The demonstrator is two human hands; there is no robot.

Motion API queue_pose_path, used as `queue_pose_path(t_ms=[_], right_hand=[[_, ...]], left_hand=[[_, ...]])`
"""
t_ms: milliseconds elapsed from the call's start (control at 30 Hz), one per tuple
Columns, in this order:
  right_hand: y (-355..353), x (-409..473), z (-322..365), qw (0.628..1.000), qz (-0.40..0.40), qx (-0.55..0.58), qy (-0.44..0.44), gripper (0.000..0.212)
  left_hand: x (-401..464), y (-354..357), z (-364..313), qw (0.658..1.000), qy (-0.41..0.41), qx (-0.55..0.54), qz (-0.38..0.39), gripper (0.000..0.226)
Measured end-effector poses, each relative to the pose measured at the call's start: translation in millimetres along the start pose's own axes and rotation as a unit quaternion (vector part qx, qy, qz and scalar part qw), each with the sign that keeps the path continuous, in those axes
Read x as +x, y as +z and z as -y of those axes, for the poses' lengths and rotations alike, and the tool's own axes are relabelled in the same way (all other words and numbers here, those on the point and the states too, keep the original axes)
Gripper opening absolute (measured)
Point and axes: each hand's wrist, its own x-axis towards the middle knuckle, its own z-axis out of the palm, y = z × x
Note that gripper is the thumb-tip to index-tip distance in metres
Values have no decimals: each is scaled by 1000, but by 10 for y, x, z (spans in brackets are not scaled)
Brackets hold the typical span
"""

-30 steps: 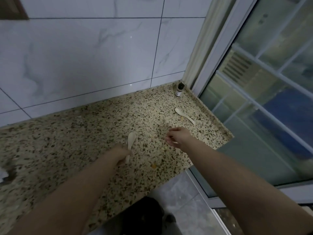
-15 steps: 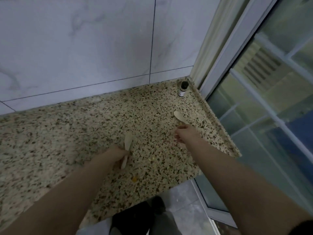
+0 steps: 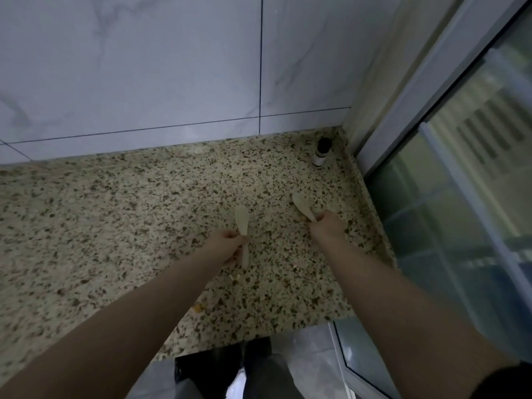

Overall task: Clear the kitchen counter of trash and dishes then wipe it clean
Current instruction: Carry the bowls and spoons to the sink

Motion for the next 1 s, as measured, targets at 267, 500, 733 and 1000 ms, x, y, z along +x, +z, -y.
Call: queue_pose_path(t_ms=[267,500,733,1000], right_hand=[[8,-63,354,999,30,-39,-6,23],[395,-537,1087,988,98,64,-103,20],[1217,-1570,1717,958,207,98,-173,37],[2322,-3357,2058,914,321,59,-239,24]], left_hand=[[-66,-200,0,998,12,-38,-40,26],[-393,-720,262,984,25,-155,-88,26],[-951,-1621,914,937,22,-311,-157,18],[-1830,-2813,2366,883,22,-415,-217,25]])
